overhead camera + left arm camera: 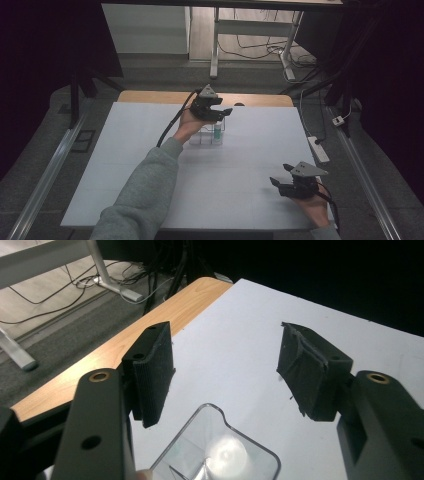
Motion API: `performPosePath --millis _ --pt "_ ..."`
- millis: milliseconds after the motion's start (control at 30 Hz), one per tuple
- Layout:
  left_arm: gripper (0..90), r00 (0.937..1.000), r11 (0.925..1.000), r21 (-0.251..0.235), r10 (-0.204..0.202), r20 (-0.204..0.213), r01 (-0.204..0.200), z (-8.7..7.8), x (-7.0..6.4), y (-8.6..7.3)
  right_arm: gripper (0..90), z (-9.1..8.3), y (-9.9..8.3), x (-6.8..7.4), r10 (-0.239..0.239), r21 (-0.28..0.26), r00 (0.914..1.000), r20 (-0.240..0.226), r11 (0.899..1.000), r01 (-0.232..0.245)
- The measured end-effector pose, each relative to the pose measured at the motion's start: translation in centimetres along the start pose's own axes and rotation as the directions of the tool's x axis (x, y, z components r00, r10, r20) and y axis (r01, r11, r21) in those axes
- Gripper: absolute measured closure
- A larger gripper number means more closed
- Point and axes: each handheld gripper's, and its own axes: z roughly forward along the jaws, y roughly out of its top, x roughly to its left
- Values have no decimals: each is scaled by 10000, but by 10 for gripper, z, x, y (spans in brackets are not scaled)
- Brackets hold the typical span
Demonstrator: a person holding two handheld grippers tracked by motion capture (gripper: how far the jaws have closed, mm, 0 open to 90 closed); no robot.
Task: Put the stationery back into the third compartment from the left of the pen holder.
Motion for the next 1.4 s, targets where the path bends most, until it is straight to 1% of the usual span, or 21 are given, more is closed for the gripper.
performPosePath --millis 100,233,300,367,500,567,633,667,700,767,833,867,900,1000,1100,1167,1333,1400 --pt "387 10000 9999 108 77 61 -78 -3 -2 -2 280 0 0 0 9 -16 10000 -1 10000 -9" --pt "391 9997 9996 279 11 252 -18 -8 -2 -5 279 0 0 -1 3 -21 10000 -5 10000 -3" --pt "391 9997 9994 345 -62 231 54 -13 -2 -7 279 1 0 -1 5 -16 10000 -16 10000 -5" --pt "393 9995 9995 309 -75 320 66 -21 -4 -9 279 1 0 -1 0 -24 10000 -17 10000 0" --pt "394 9995 9991 377 204 228 -213 -35 -8 -15 280 1 0 -1 -19 -29 10000 -44 10000 19" --pt "396 9996 9990 426 148 253 -158 -44 -10 -19 280 1 0 -1 14 -60 10000 -54 10000 -15" --pt "400 9998 9981 583 190 89 -194 -51 -12 -23 280 1 0 -1 -21 -102 10000 -49 9999 21" --pt "400 9998 9981 587 173 50 -176 -55 -13 -25 281 1 1 -1 -2 -94 10000 -58 10000 1" --pt "400 10000 9985 548 83 33 -85 -60 -13 -27 281 1 1 -1 15 -86 10000 -73 10000 -15" --pt "400 9999 9980 624 79 -91 -73 -69 -15 -32 282 1 1 -1 -6 -103 9999 -106 9999 5" --pt "400 9999 9982 604 -56 -149 65 -77 -15 -37 282 1 1 -1 -28 -141 9999 -117 9999 26" --pt "400 9998 9982 594 -110 -169 119 -81 -16 -40 282 1 1 -1 -18 -151 9999 -118 9999 16" --pt "400 9996 9982 594 -92 -251 107 -86 -16 -42 282 1 1 -2 -10 -129 10000 -95 9999 9" --pt "398 9996 9985 541 -24 -270 38 -100 -19 -52 282 1 1 -2 -3 -134 9999 -101 9999 2" --pt "391 9990 9977 666 129 -423 -101 -116 -25 -64 282 1 1 -1 -15 -102 9999 -101 9999 14" --pt "389 9992 9980 633 8 -403 17 -124 -26 -71 282 1 1 -1 2 -122 10000 -91 9999 -3" --pt "383 9980 9973 691 -223 -592 264 -145 -31 -96 282 1 1 -1 -38 -118 9999 -124 9999 36" --pt "381 9973 9970 647 -383 -622 423 -154 -33 -106 282 1 2 -1 25 -140 9999 -116 9999 -27"
